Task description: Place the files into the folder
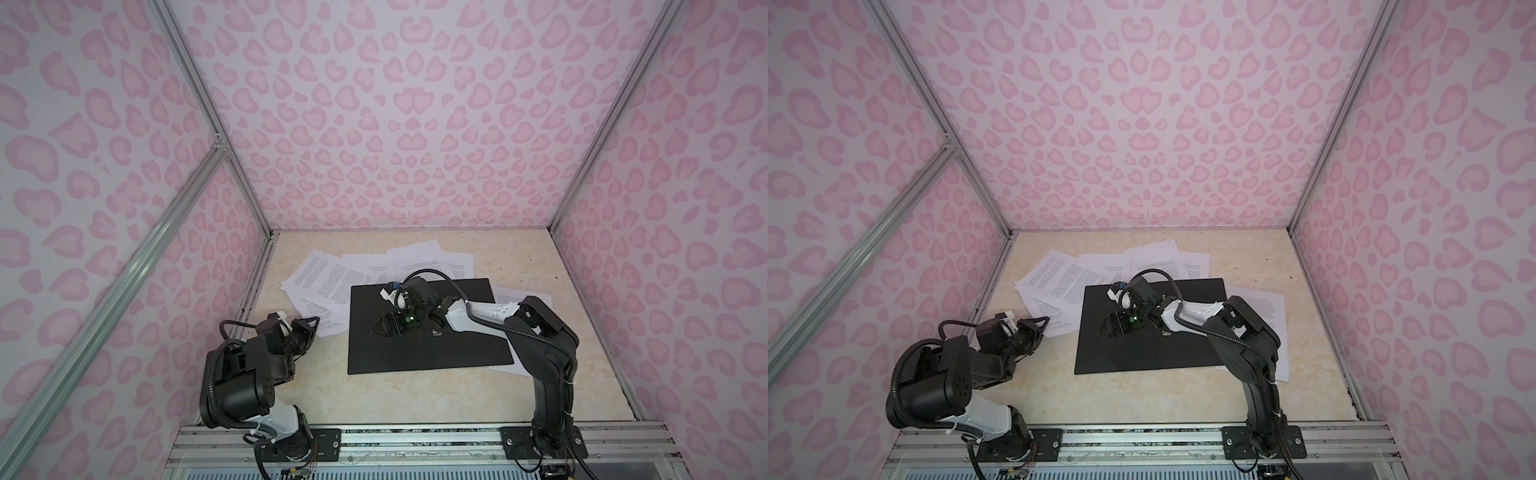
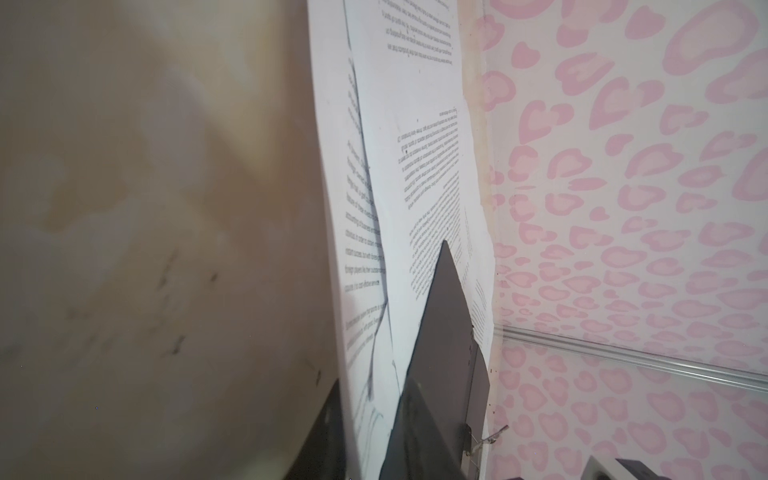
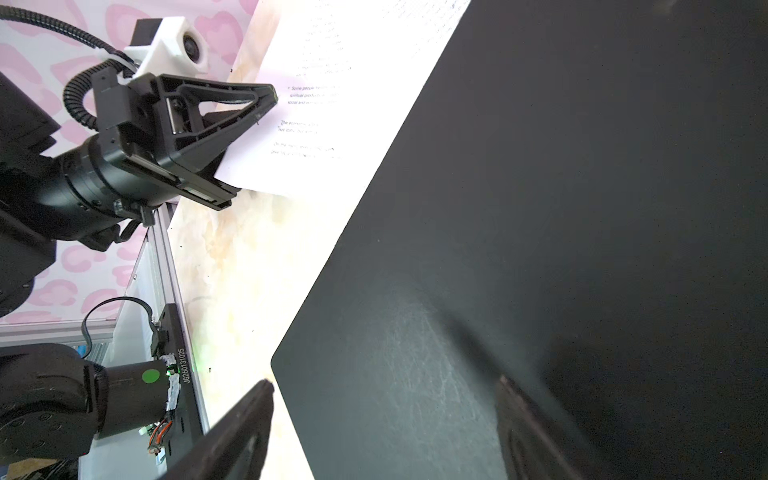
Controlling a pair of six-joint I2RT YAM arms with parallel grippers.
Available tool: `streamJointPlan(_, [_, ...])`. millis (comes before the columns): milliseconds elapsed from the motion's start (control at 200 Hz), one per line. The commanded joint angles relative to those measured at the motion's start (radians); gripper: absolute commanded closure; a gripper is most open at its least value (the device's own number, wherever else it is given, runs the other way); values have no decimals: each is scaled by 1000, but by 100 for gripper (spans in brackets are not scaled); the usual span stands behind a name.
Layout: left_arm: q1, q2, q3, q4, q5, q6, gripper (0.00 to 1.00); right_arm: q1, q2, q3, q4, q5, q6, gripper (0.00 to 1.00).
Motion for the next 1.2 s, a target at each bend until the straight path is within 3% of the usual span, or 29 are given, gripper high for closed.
streamJointPlan(0, [0,-11,-3,-33,-16,22,78,0,10,-2,-1,3,-4,17])
streamJointPlan(280, [0,-7,-11,-21,3,8,97,0,9,1,-10,13,-9,17])
streamJointPlan(460, [0,-119,-11,-62,34,-15,97,0,-4,-1,-20,27,-22,17])
streamJointPlan(680, [-1,-455,64,-492,-27,58,97,4,-46,-23,-17,70,-39,16])
streamJointPlan(715, [-1,-512,85,-573,-43,79,97,5,-61,-31,-14,92,-47,9])
streamJointPlan(825, [-3,-651,166,-836,-78,146,97,5,-102,-51,-22,152,-58,6])
streamJointPlan(965, [-3,-749,279,-1051,-74,203,97,-12,-141,-84,-11,210,-50,4])
streamJointPlan(1195, [-18,-819,495,-1266,-2,267,97,-67,-250,-166,24,279,-14,3])
